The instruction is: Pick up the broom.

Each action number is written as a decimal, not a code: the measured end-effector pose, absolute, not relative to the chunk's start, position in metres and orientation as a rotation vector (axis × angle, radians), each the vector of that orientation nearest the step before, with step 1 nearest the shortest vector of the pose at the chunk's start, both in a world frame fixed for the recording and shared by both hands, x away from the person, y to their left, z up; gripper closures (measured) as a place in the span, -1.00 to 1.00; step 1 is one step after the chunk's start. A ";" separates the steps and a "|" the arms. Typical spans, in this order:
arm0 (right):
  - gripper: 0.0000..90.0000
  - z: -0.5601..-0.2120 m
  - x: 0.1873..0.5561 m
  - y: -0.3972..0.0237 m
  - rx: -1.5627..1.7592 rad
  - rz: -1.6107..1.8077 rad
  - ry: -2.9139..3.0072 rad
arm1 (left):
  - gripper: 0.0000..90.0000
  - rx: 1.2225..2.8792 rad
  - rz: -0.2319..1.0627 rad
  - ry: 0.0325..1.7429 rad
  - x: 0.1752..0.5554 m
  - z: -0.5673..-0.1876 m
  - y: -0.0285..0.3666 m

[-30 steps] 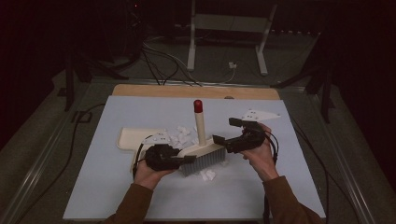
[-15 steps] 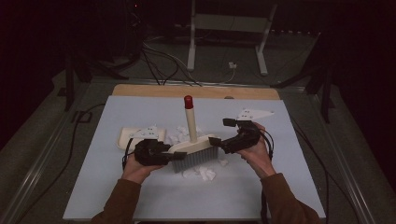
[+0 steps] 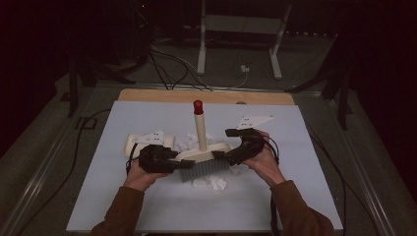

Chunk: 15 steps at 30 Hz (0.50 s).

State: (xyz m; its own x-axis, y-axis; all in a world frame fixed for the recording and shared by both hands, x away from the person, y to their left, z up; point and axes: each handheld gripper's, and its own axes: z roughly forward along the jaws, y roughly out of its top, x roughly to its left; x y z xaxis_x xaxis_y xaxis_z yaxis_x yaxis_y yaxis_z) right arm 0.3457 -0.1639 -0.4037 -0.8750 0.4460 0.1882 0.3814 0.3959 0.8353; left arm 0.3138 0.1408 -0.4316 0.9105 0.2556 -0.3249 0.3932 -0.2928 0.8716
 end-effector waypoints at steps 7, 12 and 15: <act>-0.85 -0.406 0.344 -0.155 0.681 1.489 2.689 | 0.55 1.903 -0.169 0.444 0.312 -0.431 0.142; -0.59 -0.407 0.342 -0.152 0.594 1.525 2.790 | 0.56 1.917 -0.206 0.413 0.310 -0.431 0.141; -0.35 -0.407 0.342 -0.153 0.553 1.562 2.856 | 0.56 1.918 -0.222 0.402 0.310 -0.432 0.140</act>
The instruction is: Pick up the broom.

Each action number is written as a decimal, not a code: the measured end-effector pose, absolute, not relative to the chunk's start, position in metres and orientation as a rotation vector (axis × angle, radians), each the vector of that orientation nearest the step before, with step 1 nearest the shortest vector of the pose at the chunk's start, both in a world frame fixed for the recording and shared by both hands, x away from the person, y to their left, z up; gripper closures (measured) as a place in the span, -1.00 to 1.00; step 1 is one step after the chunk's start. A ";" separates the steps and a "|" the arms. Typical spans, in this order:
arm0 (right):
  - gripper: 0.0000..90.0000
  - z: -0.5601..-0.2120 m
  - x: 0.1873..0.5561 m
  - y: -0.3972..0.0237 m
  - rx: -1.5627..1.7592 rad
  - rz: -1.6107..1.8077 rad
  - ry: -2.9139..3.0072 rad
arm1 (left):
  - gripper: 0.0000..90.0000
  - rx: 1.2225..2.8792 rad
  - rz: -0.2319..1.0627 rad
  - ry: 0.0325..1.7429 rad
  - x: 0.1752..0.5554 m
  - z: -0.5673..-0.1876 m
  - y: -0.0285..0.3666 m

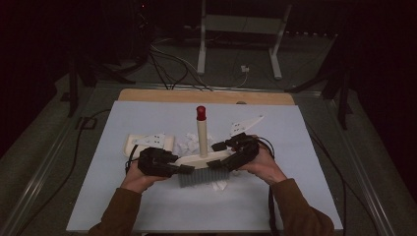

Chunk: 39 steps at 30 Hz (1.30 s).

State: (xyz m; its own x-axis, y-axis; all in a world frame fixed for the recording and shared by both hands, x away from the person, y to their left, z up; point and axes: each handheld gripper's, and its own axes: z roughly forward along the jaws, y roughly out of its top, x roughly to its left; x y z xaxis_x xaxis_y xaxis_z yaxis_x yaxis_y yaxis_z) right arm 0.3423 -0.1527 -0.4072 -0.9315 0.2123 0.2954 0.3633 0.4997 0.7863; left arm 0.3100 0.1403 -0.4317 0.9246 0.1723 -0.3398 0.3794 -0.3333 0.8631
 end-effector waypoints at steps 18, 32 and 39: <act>0.51 -0.410 0.329 -0.143 -0.206 -1.244 -2.580 | 0.42 1.942 -0.239 0.352 0.307 -0.436 0.131; 0.51 -0.407 0.332 -0.158 -0.412 -1.327 -2.614 | -0.33 1.837 0.055 0.647 0.299 -0.435 0.171; 0.51 -0.407 0.333 -0.159 -0.455 -1.369 -2.622 | -0.97 1.822 0.212 0.793 0.292 -0.435 0.186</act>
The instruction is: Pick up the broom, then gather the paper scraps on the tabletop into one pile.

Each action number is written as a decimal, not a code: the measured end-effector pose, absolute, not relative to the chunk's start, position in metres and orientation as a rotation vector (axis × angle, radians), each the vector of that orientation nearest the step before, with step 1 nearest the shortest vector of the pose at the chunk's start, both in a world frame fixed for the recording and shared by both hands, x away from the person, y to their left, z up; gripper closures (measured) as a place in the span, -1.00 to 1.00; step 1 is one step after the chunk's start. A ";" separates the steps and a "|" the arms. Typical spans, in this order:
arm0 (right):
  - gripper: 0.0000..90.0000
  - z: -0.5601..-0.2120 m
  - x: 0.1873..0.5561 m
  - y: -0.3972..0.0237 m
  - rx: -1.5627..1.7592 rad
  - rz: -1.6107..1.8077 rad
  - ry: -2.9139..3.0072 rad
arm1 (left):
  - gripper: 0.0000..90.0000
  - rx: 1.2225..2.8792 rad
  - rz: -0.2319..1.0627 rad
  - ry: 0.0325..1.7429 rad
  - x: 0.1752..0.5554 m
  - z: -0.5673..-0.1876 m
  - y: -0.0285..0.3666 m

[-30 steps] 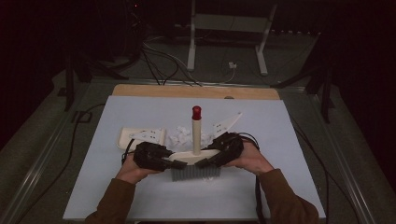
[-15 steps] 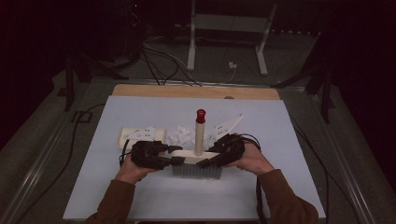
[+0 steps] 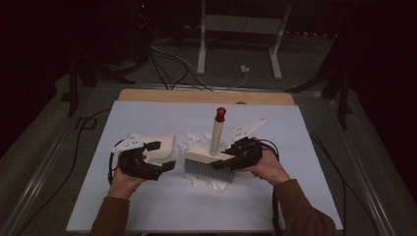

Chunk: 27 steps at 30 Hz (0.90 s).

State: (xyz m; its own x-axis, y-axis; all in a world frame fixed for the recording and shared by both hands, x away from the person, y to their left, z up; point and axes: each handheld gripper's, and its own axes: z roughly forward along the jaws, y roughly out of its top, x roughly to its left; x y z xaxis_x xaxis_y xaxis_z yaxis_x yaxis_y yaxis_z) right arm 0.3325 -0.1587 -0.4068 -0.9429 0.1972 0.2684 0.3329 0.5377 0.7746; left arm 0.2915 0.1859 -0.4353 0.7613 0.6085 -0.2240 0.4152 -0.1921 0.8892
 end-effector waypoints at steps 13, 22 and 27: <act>0.51 -0.408 0.334 -0.162 -0.548 -1.412 -2.624 | -0.99 1.704 0.517 1.009 0.271 -0.445 0.211; 0.51 -0.410 0.334 -0.164 -0.646 -1.460 -2.598 | -0.97 1.612 0.644 1.109 0.260 -0.445 0.228; 0.51 -0.414 0.332 -0.158 -0.693 -1.475 -2.575 | -0.90 1.624 0.633 1.117 0.256 -0.450 0.230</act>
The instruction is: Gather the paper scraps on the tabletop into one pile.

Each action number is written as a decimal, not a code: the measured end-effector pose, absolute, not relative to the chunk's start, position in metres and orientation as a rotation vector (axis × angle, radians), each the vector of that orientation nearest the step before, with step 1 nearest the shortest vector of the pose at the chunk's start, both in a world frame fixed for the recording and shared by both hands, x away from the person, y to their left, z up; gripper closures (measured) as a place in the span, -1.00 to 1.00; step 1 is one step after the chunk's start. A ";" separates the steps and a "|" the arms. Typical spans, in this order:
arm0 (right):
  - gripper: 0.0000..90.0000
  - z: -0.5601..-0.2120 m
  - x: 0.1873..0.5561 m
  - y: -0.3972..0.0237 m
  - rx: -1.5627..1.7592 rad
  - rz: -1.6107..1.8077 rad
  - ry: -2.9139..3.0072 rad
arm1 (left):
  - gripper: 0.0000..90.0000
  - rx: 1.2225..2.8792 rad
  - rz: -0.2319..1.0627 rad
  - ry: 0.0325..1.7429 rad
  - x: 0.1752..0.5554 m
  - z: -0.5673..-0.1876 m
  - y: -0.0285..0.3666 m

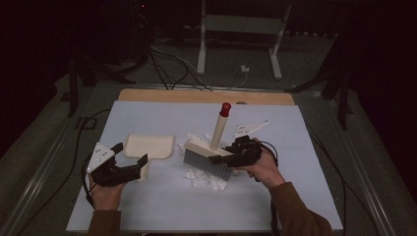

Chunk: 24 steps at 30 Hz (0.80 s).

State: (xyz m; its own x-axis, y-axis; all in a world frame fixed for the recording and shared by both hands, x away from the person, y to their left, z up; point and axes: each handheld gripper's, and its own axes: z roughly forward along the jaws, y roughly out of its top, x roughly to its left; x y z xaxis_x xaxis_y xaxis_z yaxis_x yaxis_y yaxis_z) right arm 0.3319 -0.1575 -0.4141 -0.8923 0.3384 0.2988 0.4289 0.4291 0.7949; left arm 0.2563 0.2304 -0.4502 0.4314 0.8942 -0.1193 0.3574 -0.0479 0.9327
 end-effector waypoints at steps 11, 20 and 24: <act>0.51 -0.419 0.327 -0.142 -0.798 -1.490 -2.494 | -0.99 1.675 0.694 1.168 0.248 -0.464 0.230; 0.51 -0.432 0.317 -0.121 -0.884 -1.472 -2.426 | -0.99 1.657 0.740 1.208 0.246 -0.469 0.237; 0.51 -0.443 0.313 -0.112 -0.935 -1.451 -2.407 | -0.99 1.660 0.747 1.217 0.246 -0.471 0.238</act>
State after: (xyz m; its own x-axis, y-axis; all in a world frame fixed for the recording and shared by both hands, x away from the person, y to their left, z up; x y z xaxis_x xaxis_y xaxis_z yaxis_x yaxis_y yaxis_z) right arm 0.3131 -0.1123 -0.4426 -0.7864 0.4215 0.4515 0.5961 0.3262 0.7337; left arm 0.2456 0.2382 -0.4707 0.3278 0.9438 -0.0436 0.3880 -0.0924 0.9170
